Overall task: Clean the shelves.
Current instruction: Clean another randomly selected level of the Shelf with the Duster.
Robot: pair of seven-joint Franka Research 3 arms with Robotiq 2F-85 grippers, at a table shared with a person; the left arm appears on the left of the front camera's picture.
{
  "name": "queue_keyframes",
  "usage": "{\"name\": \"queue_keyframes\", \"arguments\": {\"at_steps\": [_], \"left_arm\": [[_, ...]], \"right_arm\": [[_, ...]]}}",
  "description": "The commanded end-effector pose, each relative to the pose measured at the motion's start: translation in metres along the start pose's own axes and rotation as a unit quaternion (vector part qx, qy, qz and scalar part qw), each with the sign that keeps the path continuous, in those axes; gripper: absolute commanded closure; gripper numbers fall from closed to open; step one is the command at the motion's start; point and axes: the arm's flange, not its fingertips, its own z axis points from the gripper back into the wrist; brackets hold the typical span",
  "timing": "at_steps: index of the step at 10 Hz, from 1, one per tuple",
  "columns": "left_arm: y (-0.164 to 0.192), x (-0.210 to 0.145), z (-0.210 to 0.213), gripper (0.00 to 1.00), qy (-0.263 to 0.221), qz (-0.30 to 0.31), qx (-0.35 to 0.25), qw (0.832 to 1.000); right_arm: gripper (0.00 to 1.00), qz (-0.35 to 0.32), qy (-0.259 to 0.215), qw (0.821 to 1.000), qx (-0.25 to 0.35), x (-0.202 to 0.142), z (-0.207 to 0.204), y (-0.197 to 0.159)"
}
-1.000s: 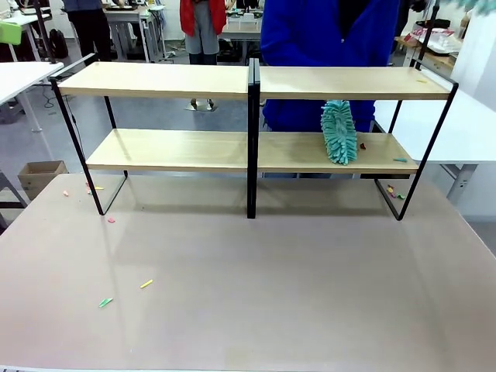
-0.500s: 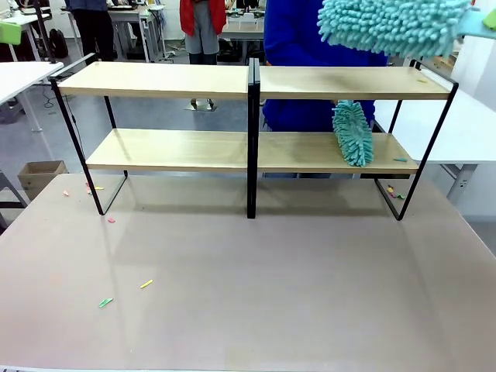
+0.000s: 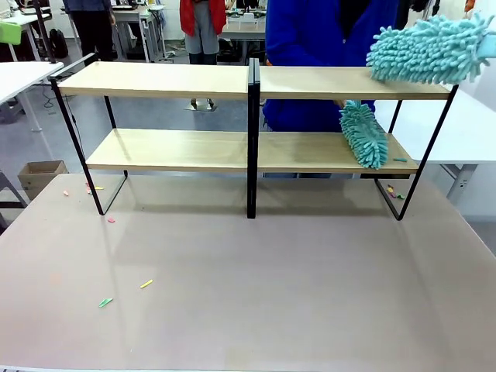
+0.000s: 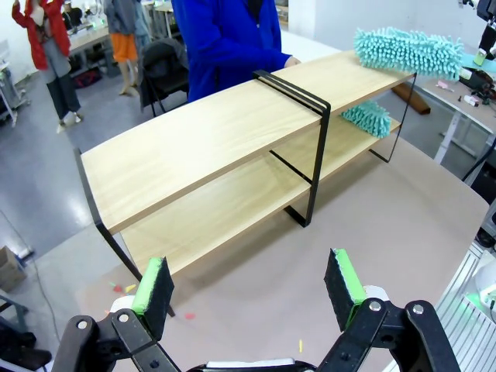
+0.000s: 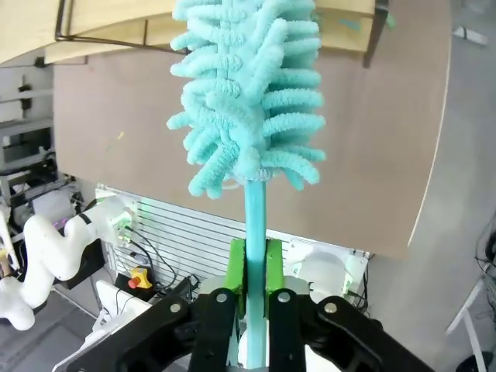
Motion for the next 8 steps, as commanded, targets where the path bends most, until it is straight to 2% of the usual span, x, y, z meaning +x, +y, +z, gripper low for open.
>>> {"name": "queue_keyframes", "arguments": {"at_steps": [1,4,5,6,7,8], "left_arm": [[0.002,0.000,0.001,0.00,-0.002,-0.004,-0.005,1.000],[0.002,0.000,0.001,0.00,-0.002,-0.004,-0.005,1.000],[0.002,0.000,0.001,0.00,-0.002,-0.004,-0.005,1.000],[0.002,0.000,0.001,0.00,-0.002,-0.004,-0.005,1.000],[0.002,0.000,0.001,0.00,-0.002,-0.004,-0.005,1.000],[0.002,0.000,0.001,0.00,-0.002,-0.004,-0.005,1.000]], "right_arm": [[0.88,-0.018,0.009,0.999,-0.046,-0.009,0.003,0.016],[0.88,-0.101,0.033,0.984,-0.146,-0.022,0.007,0.023],[0.88,-0.139,0.017,0.972,-0.188,-0.033,0.012,0.024],[0.88,-0.128,-0.019,0.968,-0.213,-0.040,0.017,0.028],[0.88,-0.068,-0.053,0.974,-0.212,-0.041,0.020,0.034],[0.88,-0.013,-0.071,0.980,-0.184,-0.042,0.022,0.037]]}}
